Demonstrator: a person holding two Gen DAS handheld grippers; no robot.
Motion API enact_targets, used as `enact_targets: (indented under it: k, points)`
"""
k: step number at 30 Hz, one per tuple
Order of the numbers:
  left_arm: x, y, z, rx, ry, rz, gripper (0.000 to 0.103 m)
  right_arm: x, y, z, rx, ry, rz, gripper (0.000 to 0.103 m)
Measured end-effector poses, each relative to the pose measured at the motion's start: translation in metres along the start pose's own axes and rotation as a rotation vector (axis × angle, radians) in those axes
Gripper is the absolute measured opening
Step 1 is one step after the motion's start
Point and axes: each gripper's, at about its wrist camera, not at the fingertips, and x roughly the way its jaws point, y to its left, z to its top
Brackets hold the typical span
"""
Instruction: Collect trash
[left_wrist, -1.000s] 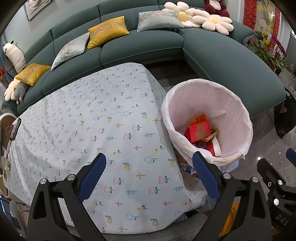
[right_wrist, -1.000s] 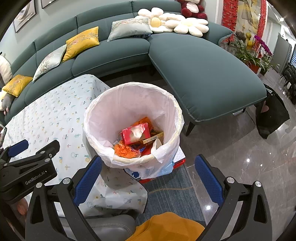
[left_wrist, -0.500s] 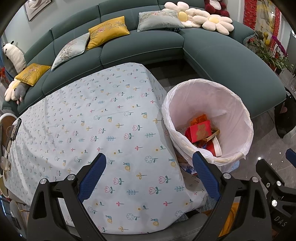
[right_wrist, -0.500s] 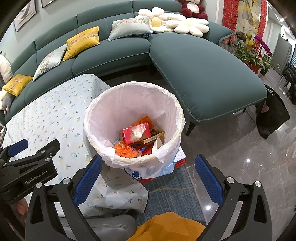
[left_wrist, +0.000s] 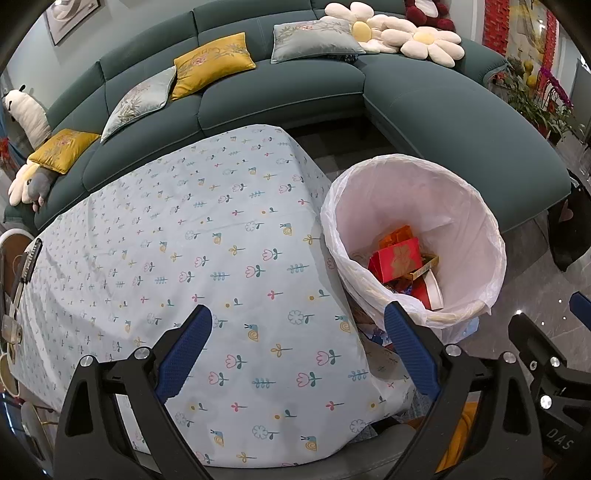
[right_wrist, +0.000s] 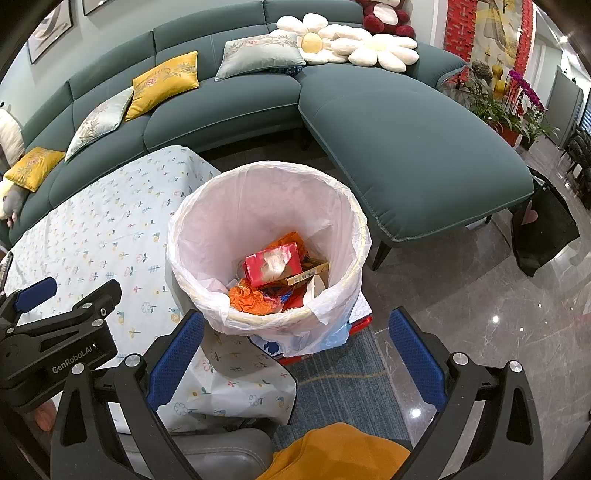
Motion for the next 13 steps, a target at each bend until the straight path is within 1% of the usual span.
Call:
enact_targets:
  k: [3,9,13]
  points:
    - [0.0004,0.0005,-0.0001,-0.002,0.003,-0.005,0.090,0.0007,-0.0001,-0.0005,0.002,0.001,0.001,0.096]
    - [0.0040,-0.0001,0.0003,-0.002,0.005,-0.042,0.090,0.0038,-0.0011,0.0000,0.004,0.007,0.002,0.096]
    - [0.0071,-0.0033,0.0014,0.023,-0.002,-0.037,0.090,0.0089,-0.0029,0.0019,0.011,0.012,0.000,0.096]
